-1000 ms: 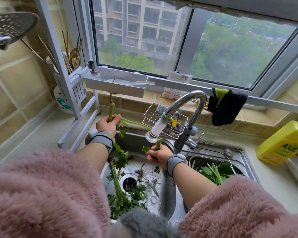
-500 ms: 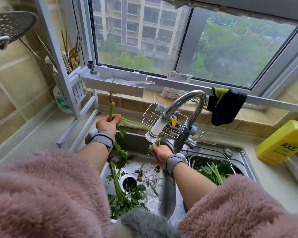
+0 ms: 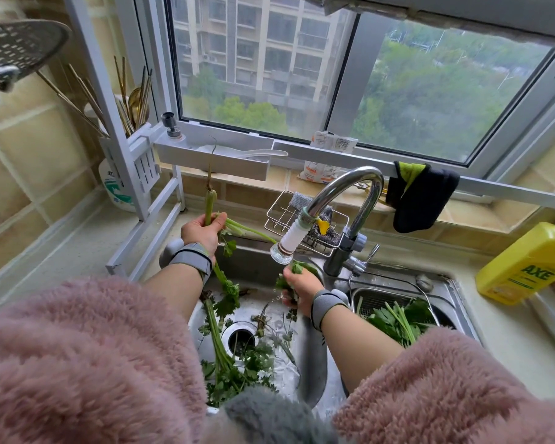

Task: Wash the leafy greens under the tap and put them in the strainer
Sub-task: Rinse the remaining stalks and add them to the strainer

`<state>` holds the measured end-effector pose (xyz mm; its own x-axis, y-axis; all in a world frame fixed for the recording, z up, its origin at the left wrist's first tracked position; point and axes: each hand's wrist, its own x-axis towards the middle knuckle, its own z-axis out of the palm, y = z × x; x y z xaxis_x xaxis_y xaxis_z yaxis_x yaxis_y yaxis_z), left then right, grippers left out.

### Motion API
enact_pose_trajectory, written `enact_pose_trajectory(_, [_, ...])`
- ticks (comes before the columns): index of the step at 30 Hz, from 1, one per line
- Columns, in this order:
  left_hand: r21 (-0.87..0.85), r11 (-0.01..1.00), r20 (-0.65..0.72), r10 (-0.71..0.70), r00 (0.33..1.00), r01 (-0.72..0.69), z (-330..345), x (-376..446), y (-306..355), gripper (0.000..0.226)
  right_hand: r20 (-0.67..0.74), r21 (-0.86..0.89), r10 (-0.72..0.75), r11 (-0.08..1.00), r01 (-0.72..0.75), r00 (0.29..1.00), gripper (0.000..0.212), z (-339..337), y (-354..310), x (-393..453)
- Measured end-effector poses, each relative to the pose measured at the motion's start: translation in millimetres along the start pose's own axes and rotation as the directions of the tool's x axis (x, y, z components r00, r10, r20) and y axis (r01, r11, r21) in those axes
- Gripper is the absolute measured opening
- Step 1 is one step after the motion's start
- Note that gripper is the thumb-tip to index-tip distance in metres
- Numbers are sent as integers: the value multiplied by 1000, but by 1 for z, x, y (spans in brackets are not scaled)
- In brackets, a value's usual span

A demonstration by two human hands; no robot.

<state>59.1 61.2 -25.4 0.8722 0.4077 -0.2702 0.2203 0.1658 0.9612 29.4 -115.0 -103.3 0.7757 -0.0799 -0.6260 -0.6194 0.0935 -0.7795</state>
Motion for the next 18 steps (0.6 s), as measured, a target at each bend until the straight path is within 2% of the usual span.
enact_pose_trajectory(2, [-6,1000,1,-9,1000,9,0,0,1,13,-63,-83,-13,997,8,998,40,-2,-2,1])
enact_pose_trajectory(4, [-11,1000,0,-7,1000,7,-1,-1,3,11,-134,-161,-72,986,50,988,47,-4,-1,5])
enact_pose_trajectory(6, [-15,1000,-4,-7,1000,7,-1,-1,3,11,-122,-164,-92,984,71,988,41,-4,2,9])
enact_pose_trajectory(9, [-14,1000,-7,-5,1000,5,-2,-1,3,15,-74,-69,-67,996,62,995,29,-1,5,10])
enact_pose_trajectory(15, [-9,1000,-1,-5,1000,5,-3,-3,6,15,-128,-213,-113,973,84,985,41,-3,3,3])
enact_pose_trajectory(18, [-14,1000,3,-12,1000,12,-3,-4,7,10,-69,-145,-76,987,65,995,37,0,6,3])
